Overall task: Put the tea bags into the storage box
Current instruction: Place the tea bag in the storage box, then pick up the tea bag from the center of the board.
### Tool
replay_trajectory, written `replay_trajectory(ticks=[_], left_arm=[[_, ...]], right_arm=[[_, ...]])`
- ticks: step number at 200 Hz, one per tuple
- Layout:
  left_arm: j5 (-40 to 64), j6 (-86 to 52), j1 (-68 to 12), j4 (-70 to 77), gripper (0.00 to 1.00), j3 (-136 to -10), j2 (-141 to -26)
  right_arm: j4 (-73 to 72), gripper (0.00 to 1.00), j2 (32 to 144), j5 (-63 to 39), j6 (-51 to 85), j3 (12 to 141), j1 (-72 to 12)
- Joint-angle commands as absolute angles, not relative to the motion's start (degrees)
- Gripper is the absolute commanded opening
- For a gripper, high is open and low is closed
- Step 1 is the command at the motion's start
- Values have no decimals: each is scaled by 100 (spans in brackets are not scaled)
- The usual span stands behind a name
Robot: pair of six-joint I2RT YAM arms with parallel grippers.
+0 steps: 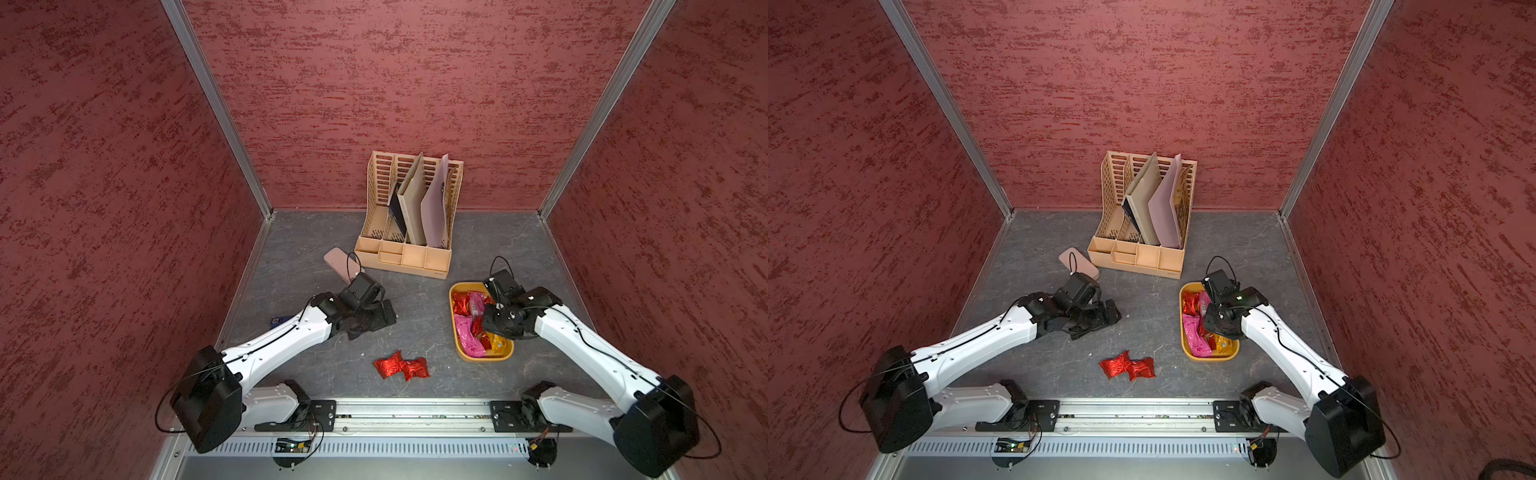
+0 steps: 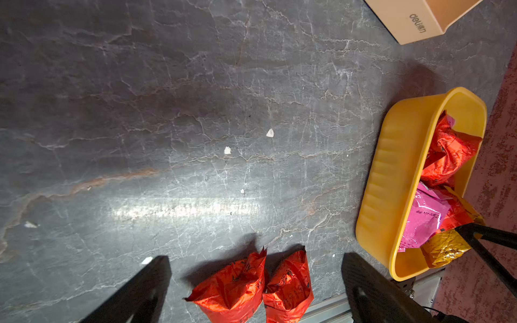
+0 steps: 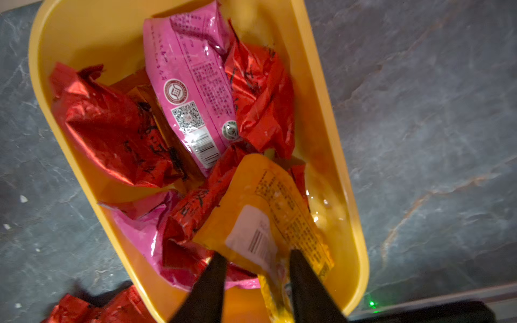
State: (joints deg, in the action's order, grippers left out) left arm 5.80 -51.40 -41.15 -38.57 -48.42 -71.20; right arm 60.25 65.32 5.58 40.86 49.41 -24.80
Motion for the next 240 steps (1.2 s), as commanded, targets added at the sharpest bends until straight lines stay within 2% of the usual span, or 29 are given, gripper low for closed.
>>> replay_trajectory(ticks=[1,13,32,76,104,150,180,210,223,240], left_arm=[[534,-4946,-4073,-3933,100,-4882,-6997],[619,-4911,-3999,-3893,100,-4824,-6956],[905,-4928,-3788,-3732,100,-4588,-6831],[1512,-4875,-3255,-3633,100,-4036,-6303],[1603,-4566,-3164,-3994,100,-3966,-6145],[1792,-4314,-3105,-4190,100,-3737,-5898],[1877,-4070,-2957,-4379,100,-3734,-5744],[1910,-3904,-2783,-4550,100,-3779,-5638],[1922,-3905,-2739,-4561,100,-3762,-5567],[1915,-3919,-2692,-4589,100,-3748,-5482]], right_arm=[[6449,62,6275,827,3830,5328,-2452],[6538,67,6203,602,3748,5472,-2463],[6548,68,6109,240,3885,5654,-2762],[6027,58,6152,14,5062,5634,-4394],[5364,58,6619,-63,6062,5466,-5473],[4387,65,7887,1,7611,5628,-6780],[4053,67,8778,-91,8197,5890,-7148],[3518,66,8978,27,8645,5676,-7189],[3438,63,9001,209,8728,5616,-7172],[3451,52,9035,367,8686,5600,-7117]])
